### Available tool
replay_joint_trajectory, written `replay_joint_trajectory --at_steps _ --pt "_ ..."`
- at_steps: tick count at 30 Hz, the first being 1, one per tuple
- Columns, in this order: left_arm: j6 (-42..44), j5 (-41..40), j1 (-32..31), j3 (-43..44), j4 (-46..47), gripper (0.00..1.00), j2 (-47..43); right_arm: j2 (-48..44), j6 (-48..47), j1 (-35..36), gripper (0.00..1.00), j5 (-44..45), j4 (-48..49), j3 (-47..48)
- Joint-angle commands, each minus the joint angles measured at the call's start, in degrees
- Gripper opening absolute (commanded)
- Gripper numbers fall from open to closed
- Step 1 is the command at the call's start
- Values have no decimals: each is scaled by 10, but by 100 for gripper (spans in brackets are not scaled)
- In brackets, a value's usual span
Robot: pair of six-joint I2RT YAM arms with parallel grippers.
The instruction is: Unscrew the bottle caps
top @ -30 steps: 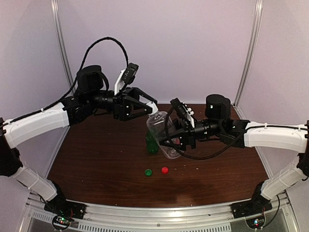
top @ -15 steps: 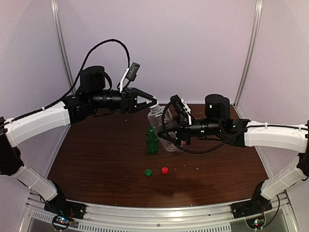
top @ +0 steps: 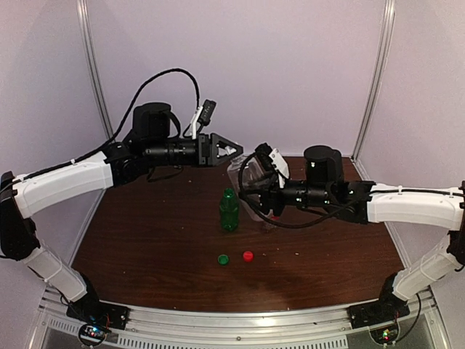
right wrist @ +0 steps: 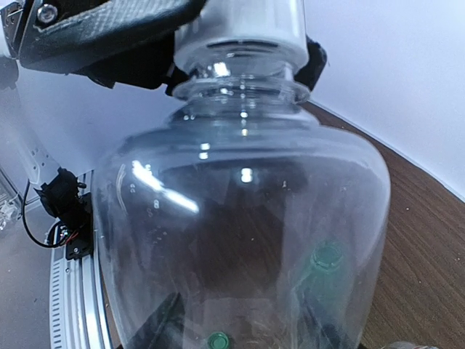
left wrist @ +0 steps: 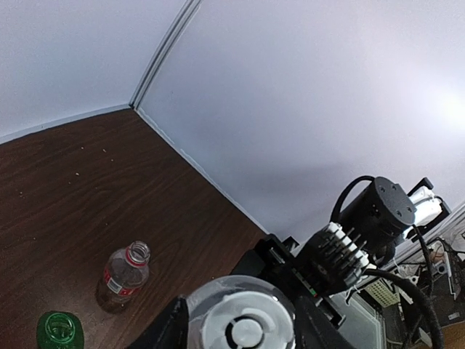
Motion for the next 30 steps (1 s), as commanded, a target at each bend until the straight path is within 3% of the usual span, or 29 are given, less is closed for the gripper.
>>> replay_joint_trajectory --at_steps 1,9,14,20,30 --pt "10 62 6 6 60 56 12 -18 -9 -4 51 -38 36 -8" --pt "47 150 29 -52 168 84 -30 -26 -10 -18 53 -162 39 -14" --pt "115 224 33 -66 182 90 -49 -19 7 -23 54 -268 56 -10" --pt "131 322 33 -73 239 87 -42 3 40 -24 54 -349 78 7" --pt "124 358 33 -70 248 64 -23 19 69 -24 54 -377 104 16"
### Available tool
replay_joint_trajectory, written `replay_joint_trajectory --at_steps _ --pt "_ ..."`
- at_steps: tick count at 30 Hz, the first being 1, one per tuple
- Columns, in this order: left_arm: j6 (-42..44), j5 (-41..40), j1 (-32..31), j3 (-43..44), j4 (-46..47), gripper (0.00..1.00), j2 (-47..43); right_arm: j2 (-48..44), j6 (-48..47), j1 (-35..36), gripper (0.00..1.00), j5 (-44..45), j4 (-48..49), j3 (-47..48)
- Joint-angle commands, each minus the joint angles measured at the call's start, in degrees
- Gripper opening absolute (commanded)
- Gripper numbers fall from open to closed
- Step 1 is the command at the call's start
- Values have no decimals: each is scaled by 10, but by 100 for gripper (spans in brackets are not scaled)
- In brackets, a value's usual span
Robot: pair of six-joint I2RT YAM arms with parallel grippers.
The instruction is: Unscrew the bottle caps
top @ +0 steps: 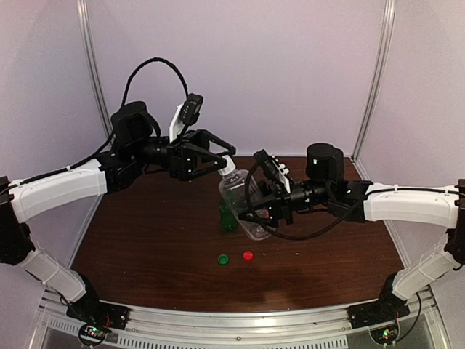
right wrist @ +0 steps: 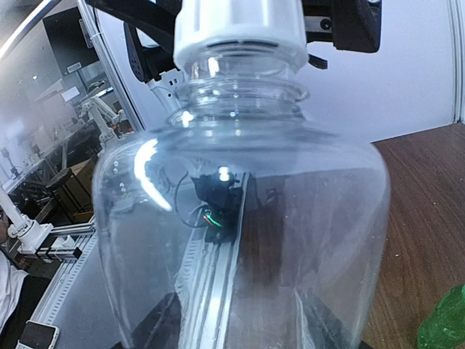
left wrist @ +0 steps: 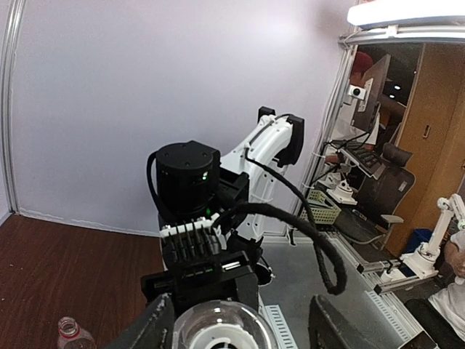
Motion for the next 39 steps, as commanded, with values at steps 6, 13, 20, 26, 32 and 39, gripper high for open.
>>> replay_joint_trajectory --at_steps 6,13,20,26,32,39 --pt "11 25 3 -9 31 54 11 7 26 -3 54 -28 47 23" --pt "14 -1 3 0 -1 31 10 -4 24 -6 53 36 32 22" --pt "5 -211 -19 60 -155 18 -2 -23 -26 -5 51 250 -51 28" --pt "-96 -391 -56 97 -246 21 14 -25 -34 10 50 395 -42 20" --pt "-102 -362 -58 103 -219 42 32 -21 -42 19 50 384 -38 17" --pt "-122 -261 -30 41 -79 69 17 -43 -45 14 53 310 -27 -3"
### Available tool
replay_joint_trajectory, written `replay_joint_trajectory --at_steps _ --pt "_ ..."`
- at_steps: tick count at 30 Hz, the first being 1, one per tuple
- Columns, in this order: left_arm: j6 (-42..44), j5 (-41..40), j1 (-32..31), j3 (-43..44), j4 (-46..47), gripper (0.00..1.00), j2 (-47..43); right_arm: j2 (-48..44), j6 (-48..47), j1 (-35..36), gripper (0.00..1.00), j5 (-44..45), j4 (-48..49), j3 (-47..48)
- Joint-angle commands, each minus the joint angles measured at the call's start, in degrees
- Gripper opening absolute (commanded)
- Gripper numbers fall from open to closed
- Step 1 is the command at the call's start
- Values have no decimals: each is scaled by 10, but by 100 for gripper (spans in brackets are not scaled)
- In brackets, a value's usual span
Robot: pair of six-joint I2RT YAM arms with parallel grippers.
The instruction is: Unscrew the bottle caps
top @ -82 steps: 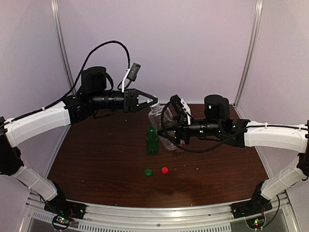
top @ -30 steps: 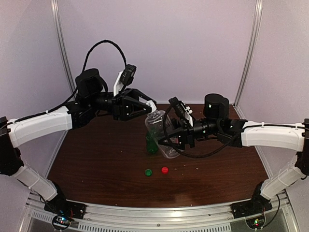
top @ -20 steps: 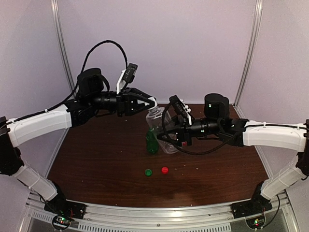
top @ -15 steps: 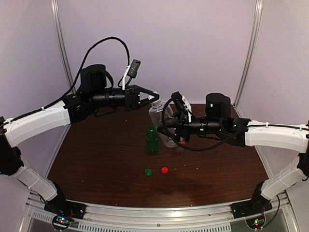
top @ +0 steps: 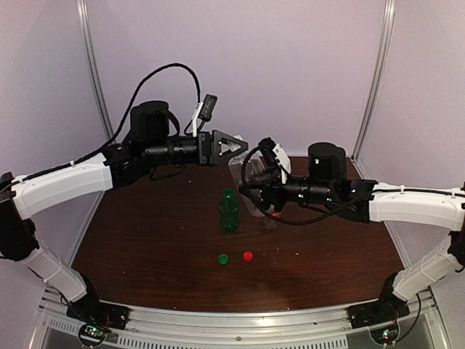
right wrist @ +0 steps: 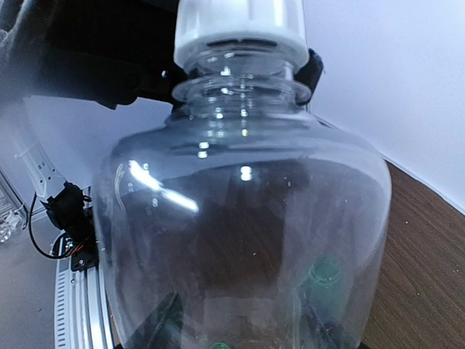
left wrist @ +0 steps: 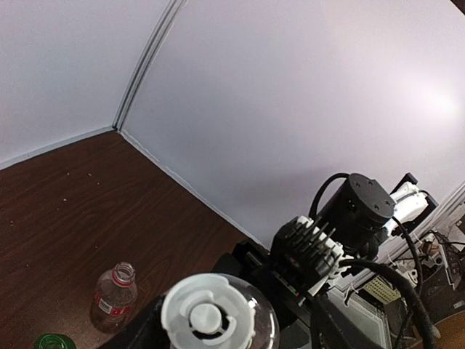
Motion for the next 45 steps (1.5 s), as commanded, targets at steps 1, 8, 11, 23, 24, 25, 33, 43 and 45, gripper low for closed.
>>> replay_joint_trajectory --at_steps 1,8,11,23,24,25,33,43,45 --pt "-25 74 20 -40 119 71 -18 -25 -2 -6 53 -49 22 -15" --pt "49 156 36 -63 143 85 -52 -27 2 -16 54 -185 32 -16" --pt "62 223 43 -69 172 86 -53 -19 14 -18 55 -248 46 -11" --pt "33 332 44 -74 255 68 -26 19 71 -18 55 -364 92 18" --pt "34 334 44 -74 255 66 -25 20 74 -18 55 -366 97 18" --pt "35 335 44 -74 254 64 -23 22 78 -18 55 -368 103 17" --pt "42 339 44 -74 247 48 -13 29 94 -19 55 -380 121 19" --pt "48 273 44 -59 182 9 -24 5 60 -30 52 -262 61 14" --pt "51 206 42 -41 118 6 -31 -1 42 -30 50 -205 33 18"
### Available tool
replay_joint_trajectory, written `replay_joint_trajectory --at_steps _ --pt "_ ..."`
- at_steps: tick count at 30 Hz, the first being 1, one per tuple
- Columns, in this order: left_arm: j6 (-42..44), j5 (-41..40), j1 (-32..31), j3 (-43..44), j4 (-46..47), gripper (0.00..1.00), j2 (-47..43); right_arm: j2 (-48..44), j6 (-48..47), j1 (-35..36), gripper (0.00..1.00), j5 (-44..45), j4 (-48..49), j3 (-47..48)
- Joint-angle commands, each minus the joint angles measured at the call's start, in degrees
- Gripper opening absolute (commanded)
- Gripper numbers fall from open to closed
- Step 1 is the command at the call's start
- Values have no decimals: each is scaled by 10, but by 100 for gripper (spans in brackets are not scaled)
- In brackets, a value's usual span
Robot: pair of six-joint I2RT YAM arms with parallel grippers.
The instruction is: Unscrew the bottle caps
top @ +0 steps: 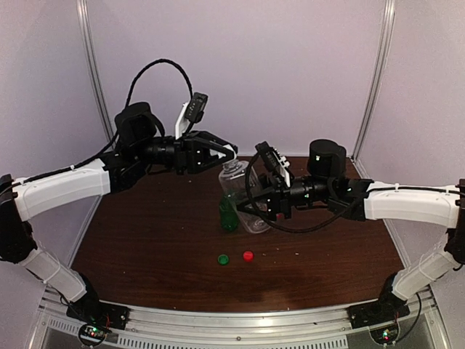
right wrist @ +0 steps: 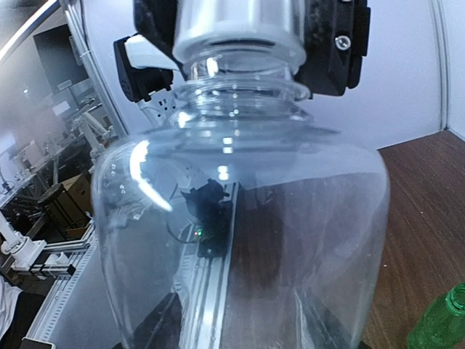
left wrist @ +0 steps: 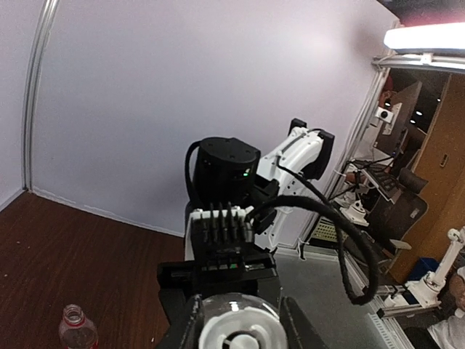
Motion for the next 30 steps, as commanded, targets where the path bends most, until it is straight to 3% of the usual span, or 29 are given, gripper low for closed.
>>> replay_joint_trajectory --at_steps 1,7,11,16,30 --pt "6 -127 0 39 -115 6 -19 -25 -40 -8 49 146 -56 19" --pt "-23 -367 -49 97 -268 6 -19 -36 -63 4 47 339 -82 11" --pt "-80 -412 -59 101 -272 9 -5 -38 -85 30 46 431 -83 6" --pt "-105 -408 -62 91 -241 16 10 -41 -98 47 46 470 -77 1" --pt "-64 -301 -53 51 -133 58 10 -60 -93 37 49 337 -40 -24"
